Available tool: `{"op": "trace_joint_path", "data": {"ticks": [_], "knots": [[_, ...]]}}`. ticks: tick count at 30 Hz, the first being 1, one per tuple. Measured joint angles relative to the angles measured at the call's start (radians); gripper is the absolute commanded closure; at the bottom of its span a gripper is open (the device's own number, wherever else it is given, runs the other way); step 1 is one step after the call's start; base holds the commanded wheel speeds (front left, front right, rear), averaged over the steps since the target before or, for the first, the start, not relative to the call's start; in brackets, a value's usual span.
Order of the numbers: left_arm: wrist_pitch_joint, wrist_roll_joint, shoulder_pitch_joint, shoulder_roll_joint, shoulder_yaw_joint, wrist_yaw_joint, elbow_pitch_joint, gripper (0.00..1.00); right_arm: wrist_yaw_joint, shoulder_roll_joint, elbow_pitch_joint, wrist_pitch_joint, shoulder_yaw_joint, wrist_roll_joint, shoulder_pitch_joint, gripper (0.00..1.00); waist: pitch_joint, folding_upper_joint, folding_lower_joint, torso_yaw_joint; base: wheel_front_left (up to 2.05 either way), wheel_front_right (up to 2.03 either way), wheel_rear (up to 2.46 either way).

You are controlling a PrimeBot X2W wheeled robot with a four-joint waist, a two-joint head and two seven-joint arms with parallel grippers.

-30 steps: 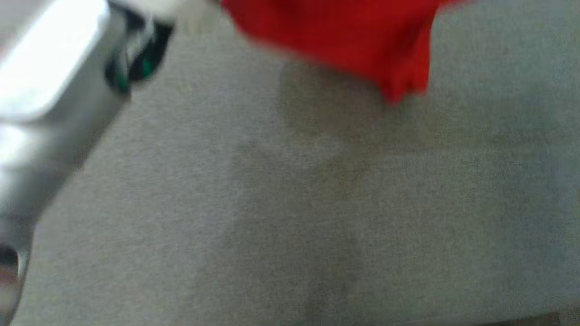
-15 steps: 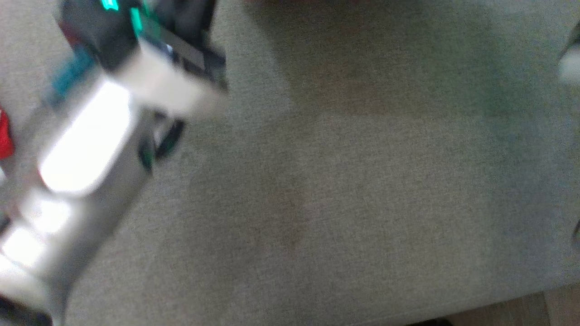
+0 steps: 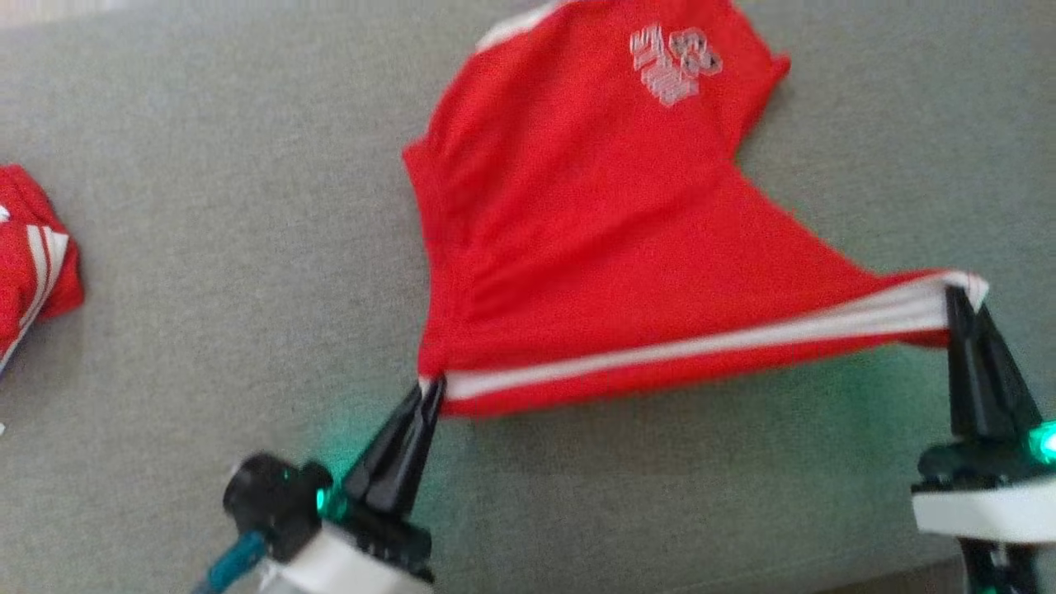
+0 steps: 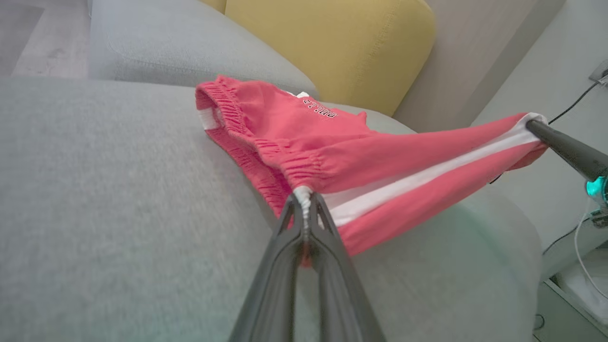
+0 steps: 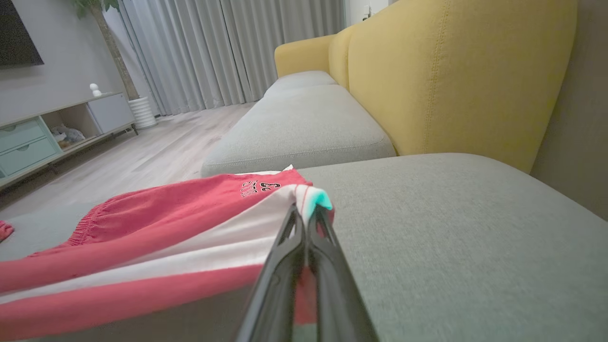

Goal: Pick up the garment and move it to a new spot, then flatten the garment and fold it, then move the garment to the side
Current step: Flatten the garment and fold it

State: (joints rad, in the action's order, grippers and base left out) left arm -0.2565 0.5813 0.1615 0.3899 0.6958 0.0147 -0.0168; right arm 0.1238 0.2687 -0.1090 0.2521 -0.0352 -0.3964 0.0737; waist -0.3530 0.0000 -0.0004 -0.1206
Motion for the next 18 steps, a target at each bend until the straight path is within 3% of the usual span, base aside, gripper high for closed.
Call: {"op": "trace_joint_path", "data": {"ticks": [3,7,10,18], "knots": [[0.0,0.0,-0.068,0.011,-0.005,0.012,0.046,1.0,0.0,0.002,-0.052,-0.038,0.014,0.0,0.052,1.0,0.021,0.0,-0.0001,0.001,0.0,0.0,0.0],[0.005,0.0,-0.025,0.005,-0.022,0.012,0.077,1.0,0.0,0.024,-0.075,-0.1,0.021,0.001,0.006,1.0,0.014,0.0,0.0001,0.019,0.0,0.0,0.0],[0.029,0.008,0.082,-0.032,-0.028,0.002,0.057,1.0,0.0,0.04,-0.045,-0.148,0.018,-0.003,-0.11,1.0,-0.011,0.0,0.0004,0.034,0.0,0.0,0.0],[0.102,0.043,0.418,-0.165,-0.052,-0.041,-0.119,1.0,0.0,0.155,0.175,-0.234,-0.057,-0.028,-0.52,1.0,-0.114,0.0,0.0007,0.084,0.0,0.0,0.0]]}}
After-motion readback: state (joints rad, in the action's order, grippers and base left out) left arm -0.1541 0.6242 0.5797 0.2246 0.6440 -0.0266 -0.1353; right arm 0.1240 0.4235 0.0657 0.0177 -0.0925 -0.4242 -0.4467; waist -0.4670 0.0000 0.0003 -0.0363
